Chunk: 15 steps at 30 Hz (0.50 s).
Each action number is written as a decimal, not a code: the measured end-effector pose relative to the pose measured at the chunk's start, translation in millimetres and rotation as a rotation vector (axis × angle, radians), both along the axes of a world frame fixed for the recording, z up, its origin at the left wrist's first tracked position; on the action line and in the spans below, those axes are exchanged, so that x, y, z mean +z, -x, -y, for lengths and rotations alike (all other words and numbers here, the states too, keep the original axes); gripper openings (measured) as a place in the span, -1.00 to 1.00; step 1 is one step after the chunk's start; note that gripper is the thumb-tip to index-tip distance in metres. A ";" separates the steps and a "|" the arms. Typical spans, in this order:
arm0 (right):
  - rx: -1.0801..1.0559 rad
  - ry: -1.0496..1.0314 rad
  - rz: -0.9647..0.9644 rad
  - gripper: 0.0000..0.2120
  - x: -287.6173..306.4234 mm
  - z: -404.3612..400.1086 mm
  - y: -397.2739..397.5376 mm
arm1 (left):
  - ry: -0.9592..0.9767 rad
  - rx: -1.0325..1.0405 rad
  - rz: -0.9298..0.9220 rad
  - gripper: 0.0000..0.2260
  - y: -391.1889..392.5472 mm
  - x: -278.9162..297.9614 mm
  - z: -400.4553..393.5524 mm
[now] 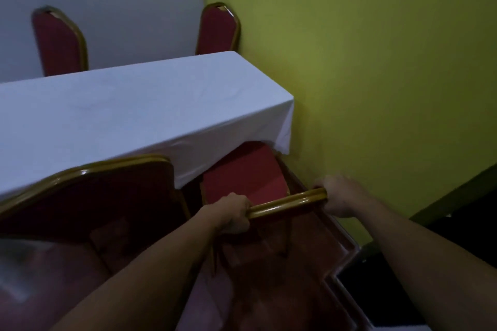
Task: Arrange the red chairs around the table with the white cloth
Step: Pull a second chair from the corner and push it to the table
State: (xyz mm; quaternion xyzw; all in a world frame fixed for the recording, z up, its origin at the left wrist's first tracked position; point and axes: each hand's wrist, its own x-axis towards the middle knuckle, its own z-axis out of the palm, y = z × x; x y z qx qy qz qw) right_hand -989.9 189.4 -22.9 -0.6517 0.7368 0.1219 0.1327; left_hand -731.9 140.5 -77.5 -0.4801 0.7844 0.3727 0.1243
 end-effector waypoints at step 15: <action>0.221 0.076 -0.004 -0.76 6.7 51.6 1.2 | -0.041 0.245 -0.002 -0.60 2.1 9.2 -0.8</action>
